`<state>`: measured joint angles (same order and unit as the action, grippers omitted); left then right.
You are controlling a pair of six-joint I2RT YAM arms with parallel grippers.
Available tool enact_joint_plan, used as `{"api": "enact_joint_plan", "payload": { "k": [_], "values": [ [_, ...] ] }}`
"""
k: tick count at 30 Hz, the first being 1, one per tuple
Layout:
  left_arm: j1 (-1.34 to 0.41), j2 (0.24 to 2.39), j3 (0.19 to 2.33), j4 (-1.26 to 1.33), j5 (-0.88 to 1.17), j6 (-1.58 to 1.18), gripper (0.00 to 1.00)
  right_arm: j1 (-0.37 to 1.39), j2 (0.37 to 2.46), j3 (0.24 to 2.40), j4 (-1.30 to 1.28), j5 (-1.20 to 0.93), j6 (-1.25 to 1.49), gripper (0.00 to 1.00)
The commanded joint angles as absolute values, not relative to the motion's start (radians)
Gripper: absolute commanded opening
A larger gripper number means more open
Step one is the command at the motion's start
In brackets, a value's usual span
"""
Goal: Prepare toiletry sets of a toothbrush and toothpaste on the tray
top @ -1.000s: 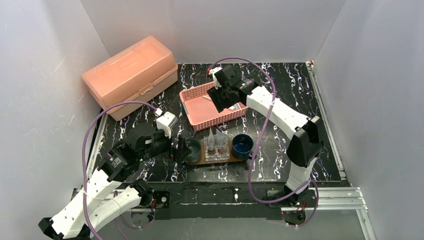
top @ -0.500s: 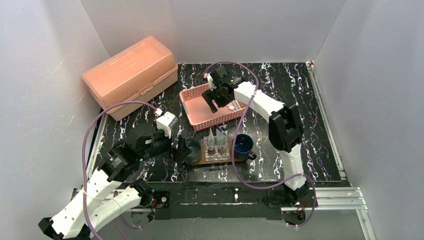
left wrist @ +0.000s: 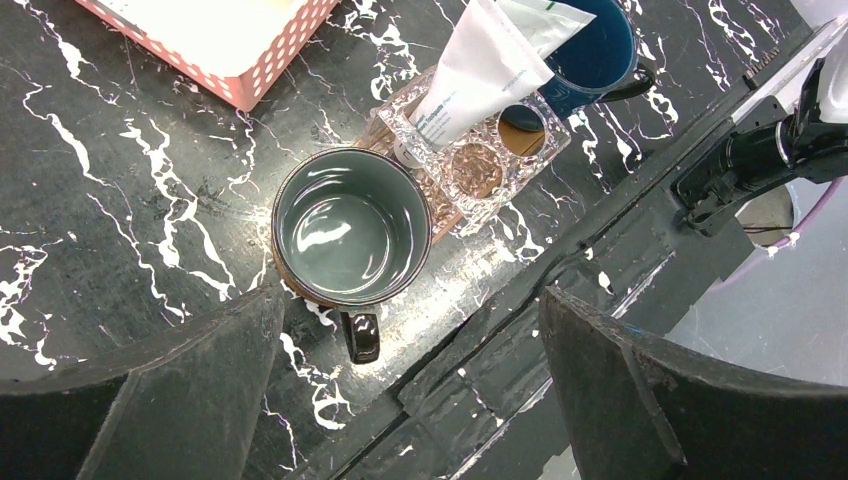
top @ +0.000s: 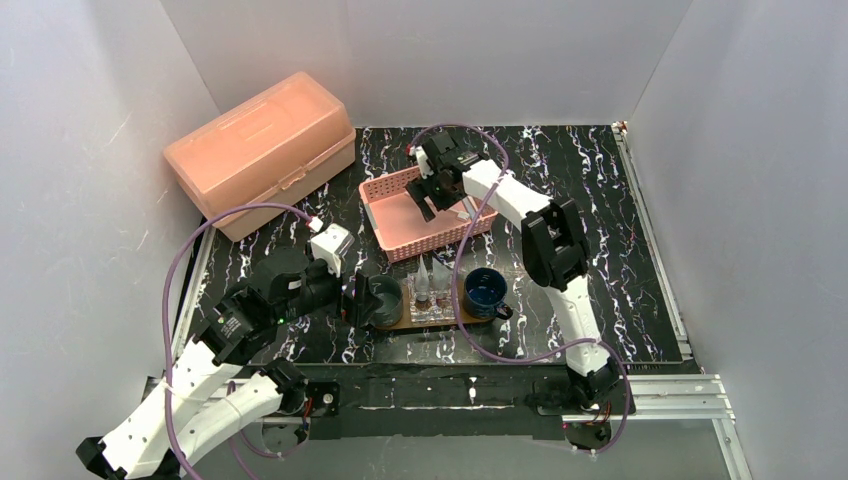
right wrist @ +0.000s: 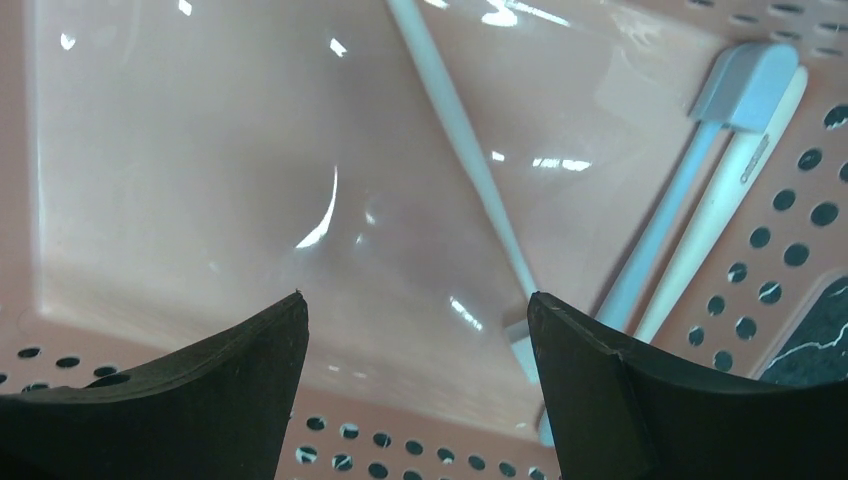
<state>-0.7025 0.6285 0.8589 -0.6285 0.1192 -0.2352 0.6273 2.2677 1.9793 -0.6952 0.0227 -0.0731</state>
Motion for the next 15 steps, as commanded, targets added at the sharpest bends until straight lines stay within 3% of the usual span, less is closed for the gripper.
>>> {"api": "enact_joint_plan", "payload": {
  "k": [1, 15],
  "values": [
    [-0.704, 0.62, 0.853, -0.616, 0.126, -0.222, 0.99, 0.617, 2.311, 2.062, -0.664, 0.017, -0.1, 0.89],
    [-0.704, 0.617, 0.853, -0.617, 0.124, -0.222, 0.99, 0.611, 2.407, 2.099, -0.671, 0.048, -0.151, 0.85]
  ]
}}
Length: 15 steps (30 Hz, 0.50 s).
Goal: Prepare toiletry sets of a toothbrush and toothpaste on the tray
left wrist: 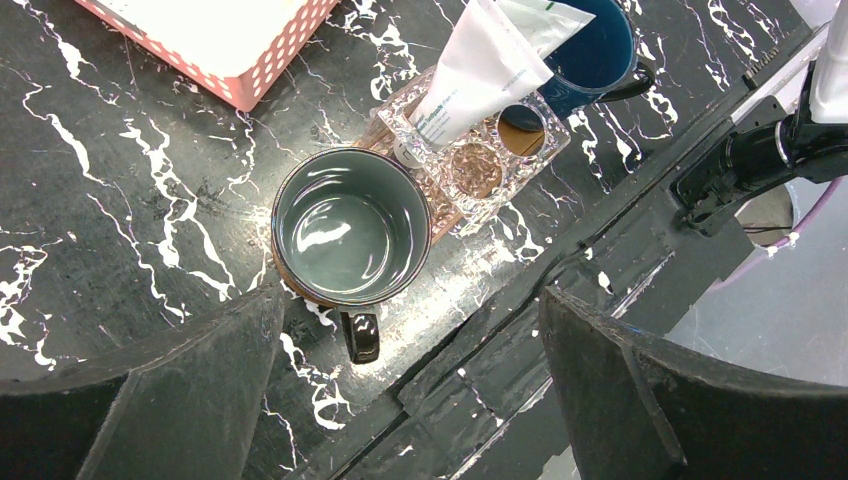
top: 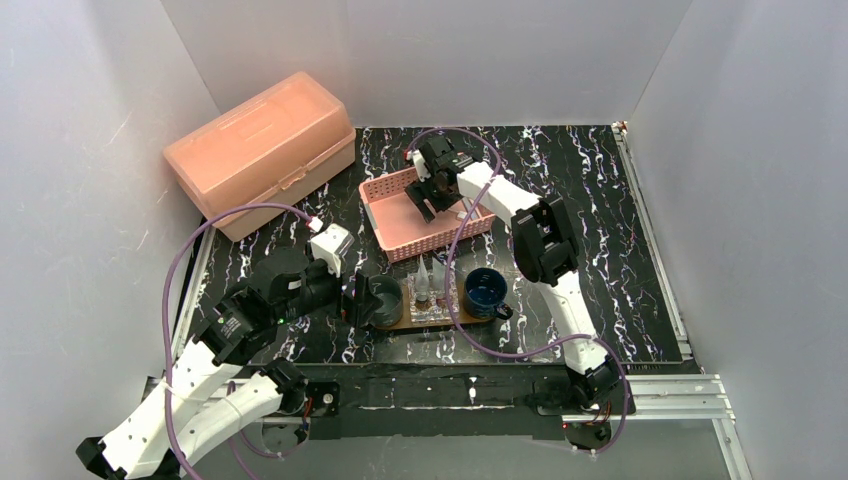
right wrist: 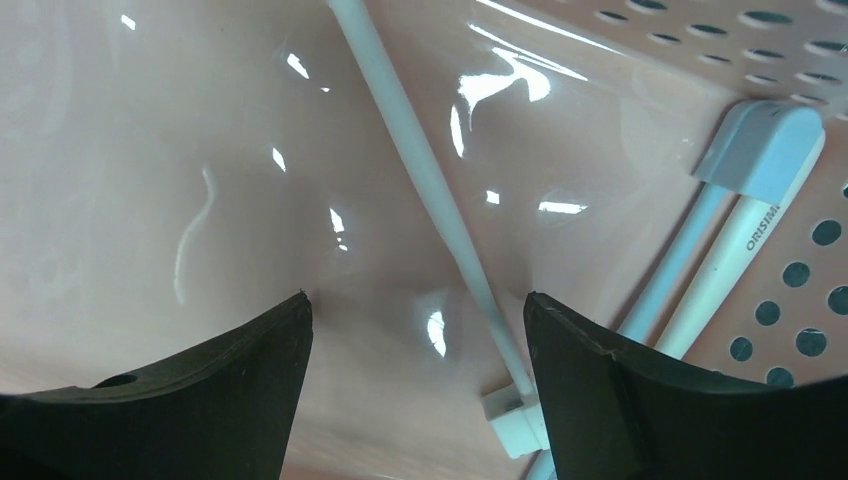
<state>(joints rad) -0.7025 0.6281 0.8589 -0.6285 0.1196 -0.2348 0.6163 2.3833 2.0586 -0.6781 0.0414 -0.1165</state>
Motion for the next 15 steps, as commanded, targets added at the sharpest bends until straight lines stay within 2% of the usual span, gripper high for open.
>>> {"api": "enact_joint_plan", "payload": {
  "k": [1, 7, 15],
  "values": [
    [-0.704, 0.619, 0.852, -0.617, 0.124, -0.222, 0.99, 0.611, 2.411, 2.097, -0.673, 0.042, -0.15, 0.83],
    [-0.704, 0.621, 0.853, -0.616, 0.124, -0.222, 0.99, 0.611, 2.428, 2.072, -0.678, 0.01, -0.14, 0.68],
    [-0.703, 0.622, 0.853, -0.617, 0.128, -0.222, 0.99, 0.611, 2.43, 2.033, -0.686, -0.008, -0.125, 0.36]
  ]
}}
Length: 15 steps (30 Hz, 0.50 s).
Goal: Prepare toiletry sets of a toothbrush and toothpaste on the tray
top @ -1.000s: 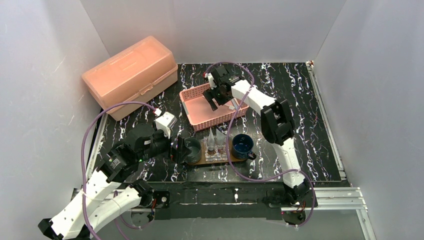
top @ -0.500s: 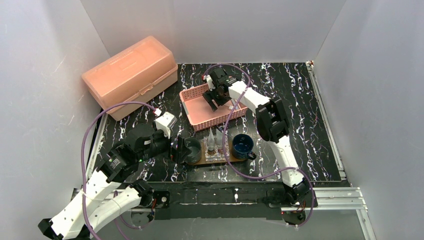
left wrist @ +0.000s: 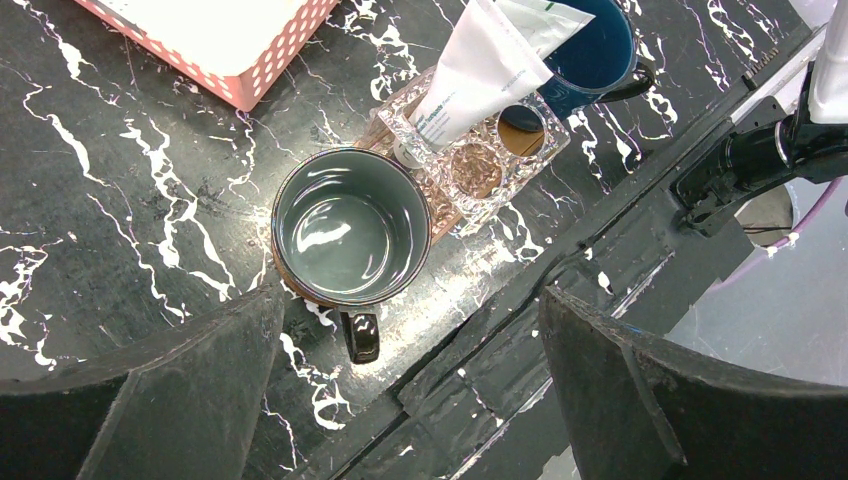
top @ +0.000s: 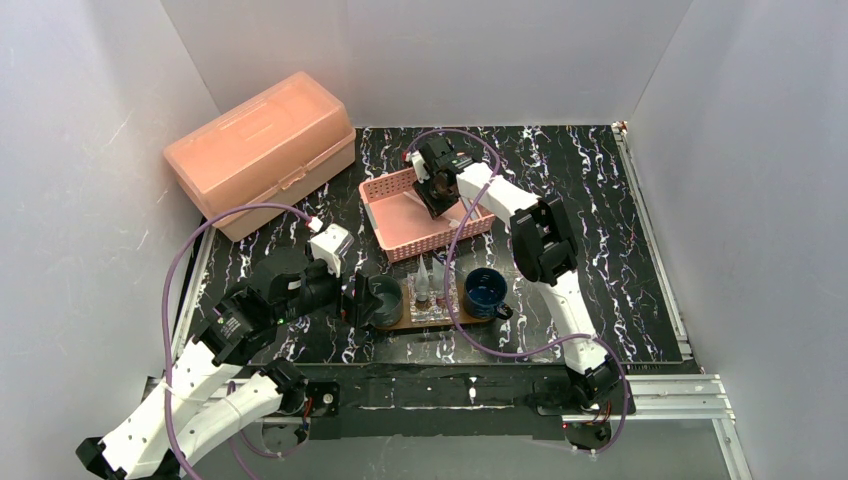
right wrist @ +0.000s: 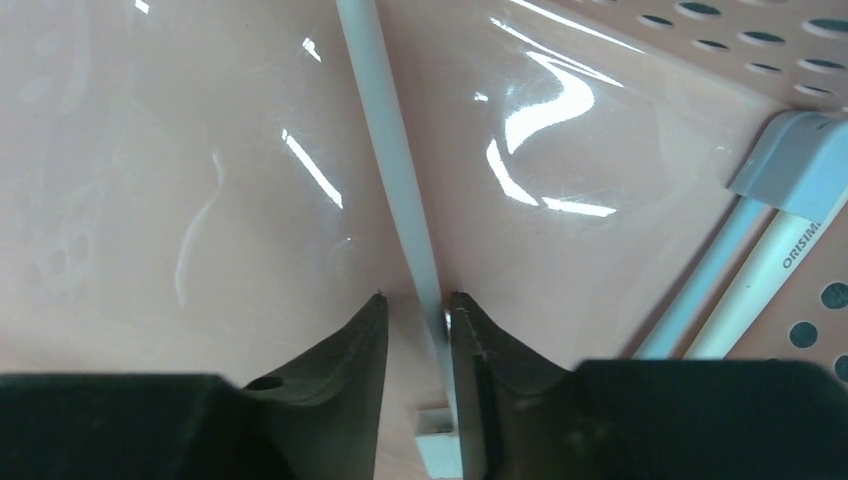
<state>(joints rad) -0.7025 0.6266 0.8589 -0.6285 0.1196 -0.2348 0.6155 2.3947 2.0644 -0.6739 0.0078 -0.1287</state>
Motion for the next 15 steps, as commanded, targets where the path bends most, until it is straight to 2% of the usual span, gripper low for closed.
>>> {"api": "enact_joint_plan", "payload": {
  "k": [1, 5, 10, 15],
  "values": [
    [-0.704, 0.622, 0.853, -0.617, 0.127, -0.222, 0.99, 0.611, 2.427, 2.025, -0.685, -0.025, -0.123, 0.33],
    [-0.704, 0.623, 0.853, -0.616, 0.129, -0.222, 0.99, 0.613, 2.411, 1.99, -0.672, -0.046, -0.117, 0.16],
    [-0.704, 0.623, 0.852, -0.617, 0.13, -0.222, 1.0, 0.621, 2.377, 1.933, -0.647, -0.072, -0.115, 0.01],
    [-0.704, 0.623, 0.853, -0.617, 0.132, -0.222, 0.99, 0.633, 2.329, 1.888, -0.62, -0.086, -0.114, 0.01]
  ]
}}
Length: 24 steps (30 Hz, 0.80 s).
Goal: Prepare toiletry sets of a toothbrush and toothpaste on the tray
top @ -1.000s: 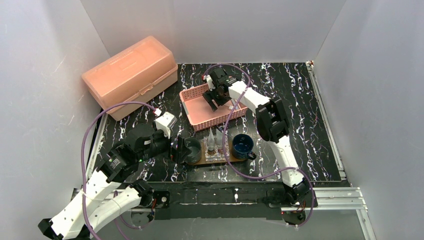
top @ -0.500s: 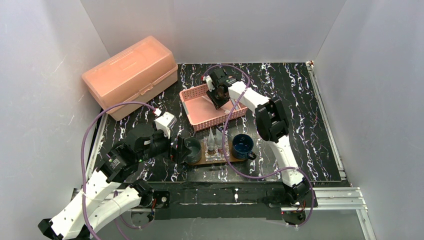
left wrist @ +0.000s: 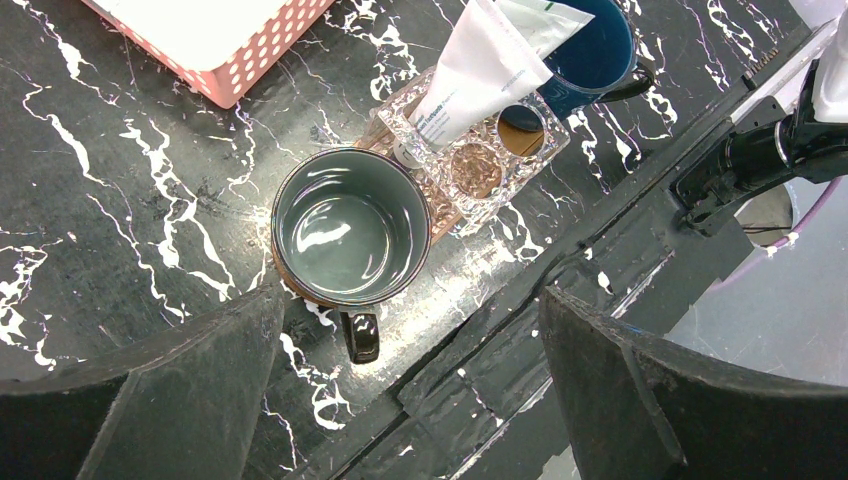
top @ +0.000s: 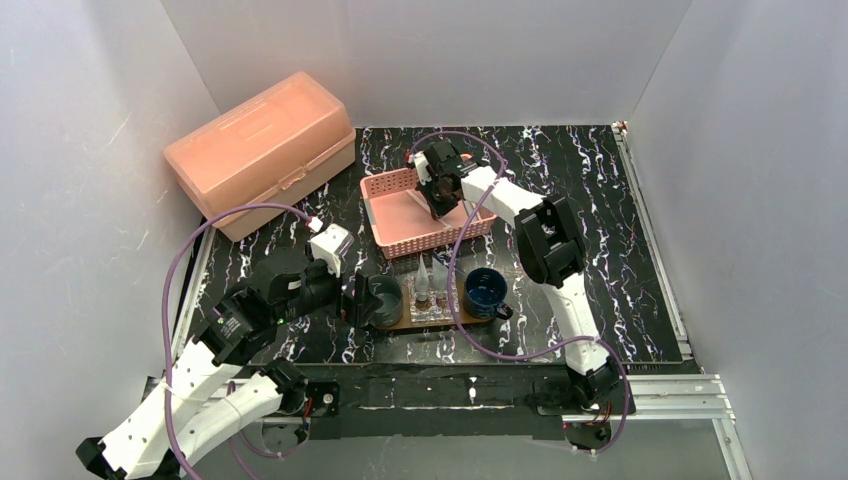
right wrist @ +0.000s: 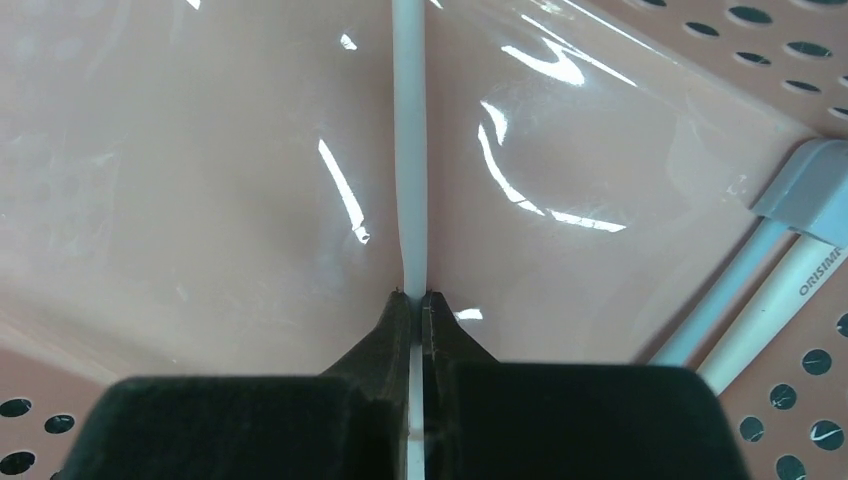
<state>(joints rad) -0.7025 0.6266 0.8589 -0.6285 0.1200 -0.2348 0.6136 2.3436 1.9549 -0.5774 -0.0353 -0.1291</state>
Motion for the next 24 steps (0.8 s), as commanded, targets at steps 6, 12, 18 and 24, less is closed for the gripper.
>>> {"api": "enact_joint_plan", "payload": {
  "k": [6, 12, 18, 24],
  "values": [
    [-0.704, 0.625, 0.853, -0.616, 0.133, -0.223, 0.99, 0.647, 2.255, 1.84, -0.58, -0.092, -0.105, 0.01],
    [-0.704, 0.629, 0.853, -0.617, 0.136, -0.222, 0.99, 0.659, 2.162, 1.783, -0.514, -0.079, -0.095, 0.01],
    [-0.704, 0.633, 0.853, -0.616, 0.136, -0.223, 0.99, 0.667, 2.064, 1.727, -0.432, -0.048, -0.089, 0.01],
    [-0.704, 0.637, 0.853, -0.617, 0.136, -0.222, 0.99, 0.67, 1.973, 1.684, -0.362, -0.02, -0.088, 0.01]
  ]
}}
